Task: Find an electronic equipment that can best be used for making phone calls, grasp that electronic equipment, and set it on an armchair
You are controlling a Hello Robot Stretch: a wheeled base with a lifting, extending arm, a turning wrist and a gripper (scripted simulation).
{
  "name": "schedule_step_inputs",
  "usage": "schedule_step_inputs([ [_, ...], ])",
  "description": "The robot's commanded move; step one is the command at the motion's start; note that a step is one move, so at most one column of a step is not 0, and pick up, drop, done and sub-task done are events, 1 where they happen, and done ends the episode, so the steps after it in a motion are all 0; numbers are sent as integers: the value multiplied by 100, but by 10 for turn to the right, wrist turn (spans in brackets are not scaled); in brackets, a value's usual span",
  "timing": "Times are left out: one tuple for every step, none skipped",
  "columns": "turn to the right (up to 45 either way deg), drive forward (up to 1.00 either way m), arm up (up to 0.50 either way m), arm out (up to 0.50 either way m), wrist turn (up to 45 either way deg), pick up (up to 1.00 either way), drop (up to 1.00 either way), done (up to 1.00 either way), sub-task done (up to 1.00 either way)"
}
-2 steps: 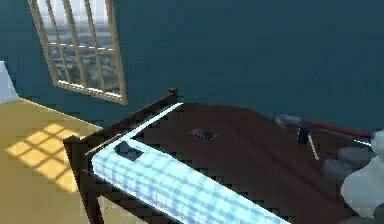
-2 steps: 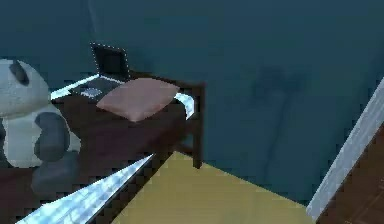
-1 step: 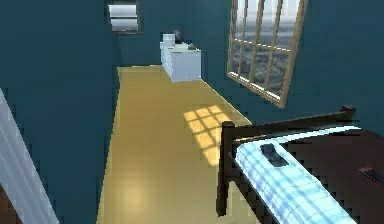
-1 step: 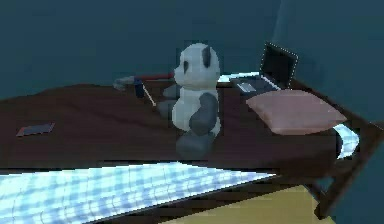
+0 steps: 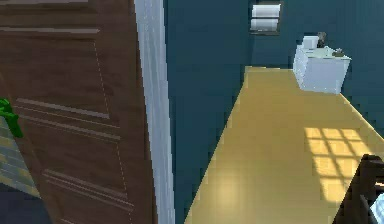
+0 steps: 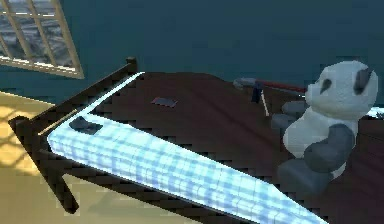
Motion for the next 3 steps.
schedule_step_inputs([
  [-60,0,0,0,0,0,0,0,0],
  [360,0,0,0,0,0,0,0,0],
  [30,0,0,0,0,0,0,0,0],
])
